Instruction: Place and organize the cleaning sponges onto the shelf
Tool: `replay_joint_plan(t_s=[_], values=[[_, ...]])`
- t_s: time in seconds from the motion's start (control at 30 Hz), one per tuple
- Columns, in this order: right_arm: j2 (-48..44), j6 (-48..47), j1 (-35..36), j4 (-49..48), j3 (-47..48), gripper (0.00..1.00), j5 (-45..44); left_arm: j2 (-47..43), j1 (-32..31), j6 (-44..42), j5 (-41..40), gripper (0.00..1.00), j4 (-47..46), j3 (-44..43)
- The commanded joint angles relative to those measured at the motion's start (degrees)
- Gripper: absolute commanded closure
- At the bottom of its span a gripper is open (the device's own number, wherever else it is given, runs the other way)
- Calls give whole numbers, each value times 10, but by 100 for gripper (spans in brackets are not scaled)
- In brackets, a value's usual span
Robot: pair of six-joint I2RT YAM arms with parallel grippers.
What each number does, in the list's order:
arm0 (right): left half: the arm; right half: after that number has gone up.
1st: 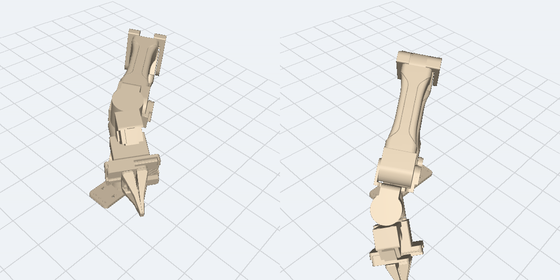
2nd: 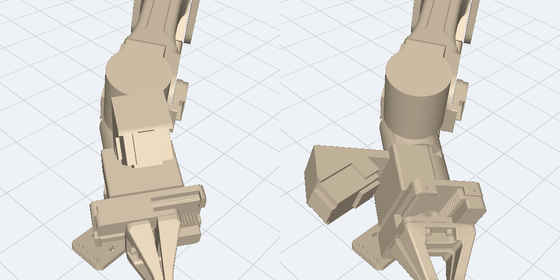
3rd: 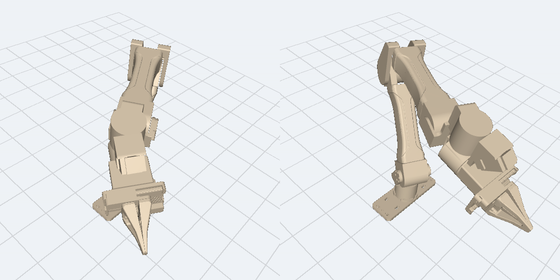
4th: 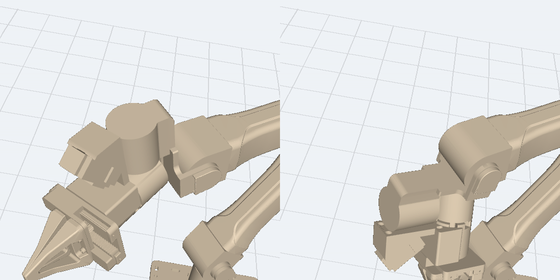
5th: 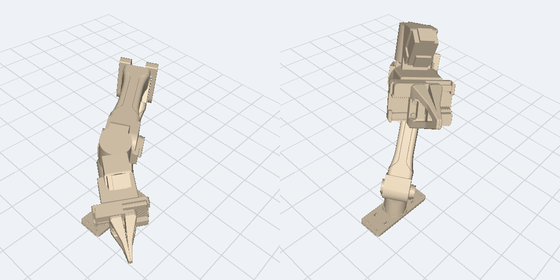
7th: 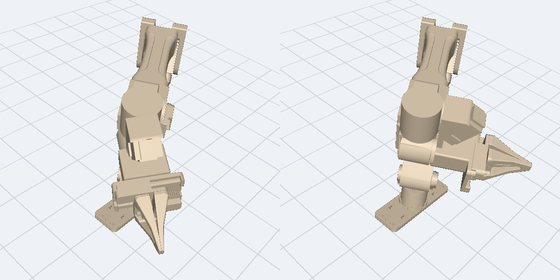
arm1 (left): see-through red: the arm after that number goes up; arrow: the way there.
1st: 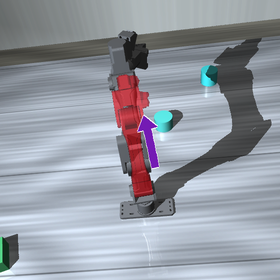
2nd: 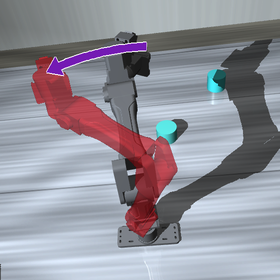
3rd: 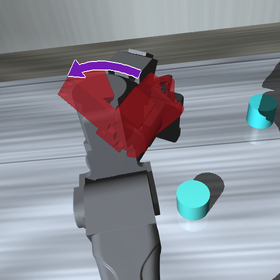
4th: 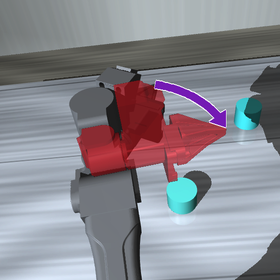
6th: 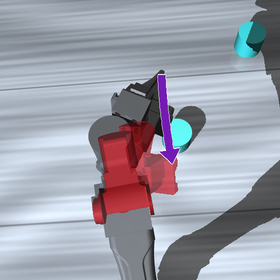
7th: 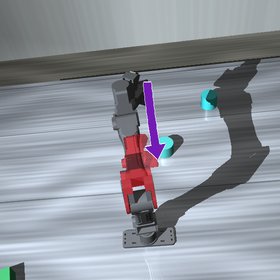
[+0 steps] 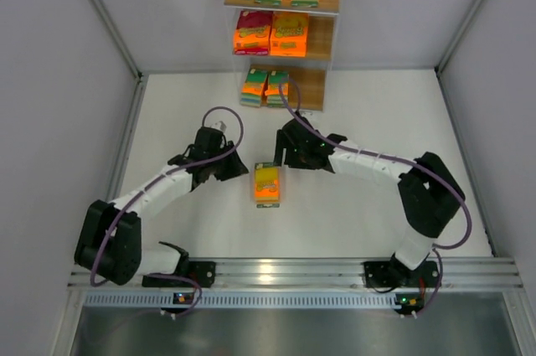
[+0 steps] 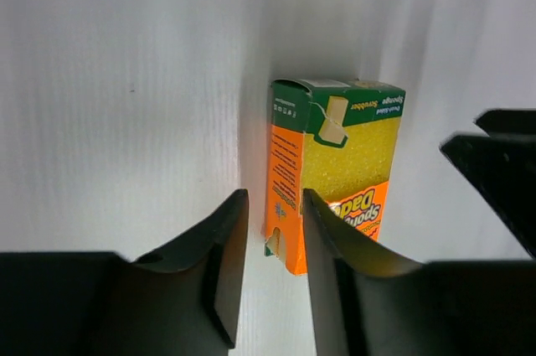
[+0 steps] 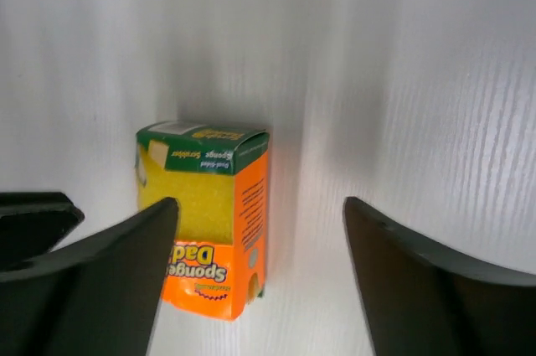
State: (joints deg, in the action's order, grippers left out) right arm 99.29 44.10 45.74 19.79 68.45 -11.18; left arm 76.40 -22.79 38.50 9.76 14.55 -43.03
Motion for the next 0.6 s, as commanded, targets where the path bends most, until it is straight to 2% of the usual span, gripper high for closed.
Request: replay_joint_plan(t_s=[0.0,0.03,0.1,0.2,0.27,0.57], values=[[-66,-22,25,2,-10,10,23,-41,26,15,-79,59,62,-26],[-66,-17,39,11,-9,1,16,-45,34,16,-124,49,73,-29],[-46,-3,81,32,14,1,-18,-63,52,16,-150,38,95,-30],[5,48,112,88,63,1,-41,-85,106,33,-209,23,145,-37],[34,53,124,96,85,0,-48,-90,116,33,-239,15,174,-46],[131,55,160,193,201,1,-96,-139,128,35,-253,11,191,-7]])
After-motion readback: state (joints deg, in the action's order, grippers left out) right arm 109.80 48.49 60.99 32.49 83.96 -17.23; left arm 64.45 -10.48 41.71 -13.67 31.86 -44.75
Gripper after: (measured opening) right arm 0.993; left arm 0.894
